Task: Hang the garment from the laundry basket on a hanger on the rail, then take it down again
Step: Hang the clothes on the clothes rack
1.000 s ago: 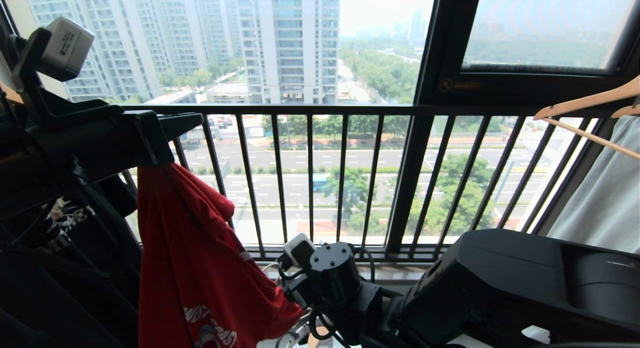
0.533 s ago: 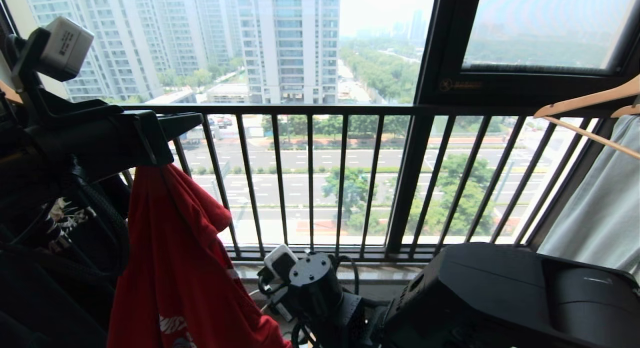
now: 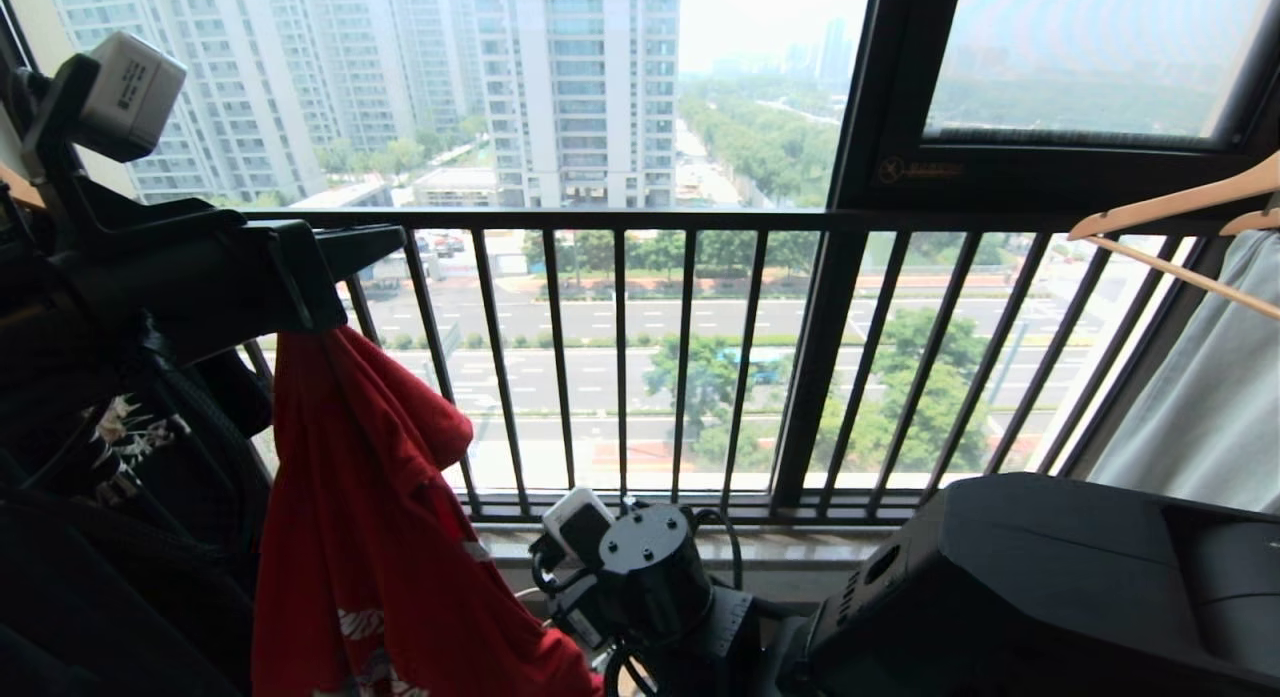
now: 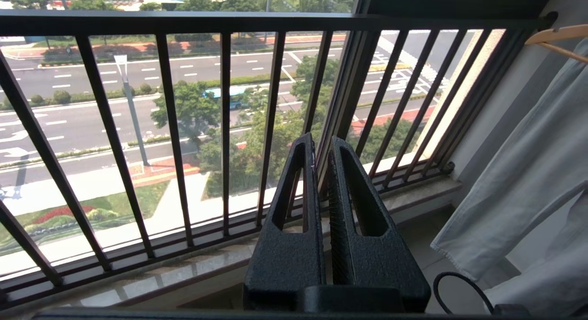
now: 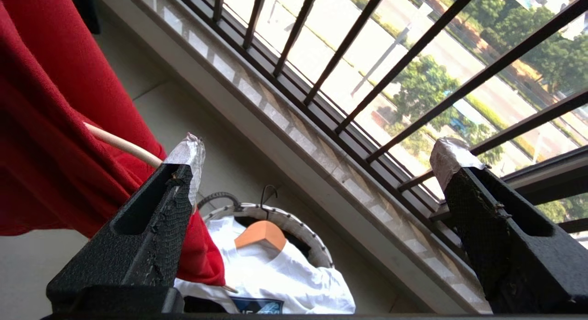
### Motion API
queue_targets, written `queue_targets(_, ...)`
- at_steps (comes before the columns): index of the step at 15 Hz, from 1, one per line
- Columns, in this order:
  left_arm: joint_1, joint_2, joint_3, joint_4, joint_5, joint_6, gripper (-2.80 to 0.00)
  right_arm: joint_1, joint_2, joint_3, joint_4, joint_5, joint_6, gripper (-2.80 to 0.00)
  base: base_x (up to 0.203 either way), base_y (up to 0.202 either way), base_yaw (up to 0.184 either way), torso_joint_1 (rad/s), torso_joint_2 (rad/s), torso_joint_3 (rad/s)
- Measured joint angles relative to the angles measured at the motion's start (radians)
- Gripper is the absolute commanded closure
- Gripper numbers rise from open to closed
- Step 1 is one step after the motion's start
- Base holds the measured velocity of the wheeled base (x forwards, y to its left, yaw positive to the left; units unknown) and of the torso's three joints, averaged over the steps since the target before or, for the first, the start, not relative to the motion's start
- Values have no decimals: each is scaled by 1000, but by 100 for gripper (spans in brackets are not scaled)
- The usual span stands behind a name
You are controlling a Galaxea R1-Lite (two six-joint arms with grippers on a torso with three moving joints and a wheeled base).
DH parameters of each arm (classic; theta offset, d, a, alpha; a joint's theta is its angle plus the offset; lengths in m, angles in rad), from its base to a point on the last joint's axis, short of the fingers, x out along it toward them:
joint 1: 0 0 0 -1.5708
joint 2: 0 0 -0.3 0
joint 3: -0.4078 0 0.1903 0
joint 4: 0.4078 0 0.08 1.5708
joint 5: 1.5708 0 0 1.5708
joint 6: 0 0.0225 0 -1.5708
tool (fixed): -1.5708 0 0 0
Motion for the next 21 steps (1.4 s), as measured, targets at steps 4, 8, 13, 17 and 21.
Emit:
queue_targets(4,0,0,0,0,0,0,0,1,-54,46,-3,1,-1,-280,0,0,0,0,0,0)
queue_targets(8,0,0,0,0,0,0,0,4,-102,99,-5,2,-4,-280,0,0,0,0,0,0)
queue_targets(13,0,1,0,0,1,0,0,43,-150,210,-21,10,-8,-280,0,0,0,0,0,0)
queue_targets(17,0,4,0,0,1,0,0,103,-161,275,-111,11,-42,-280,0,0,0,0,0,0)
queue_targets(21,0,6,0,0,1,1,0,148,-174,313,-113,40,-40,-280,0,0,0,0,0,0)
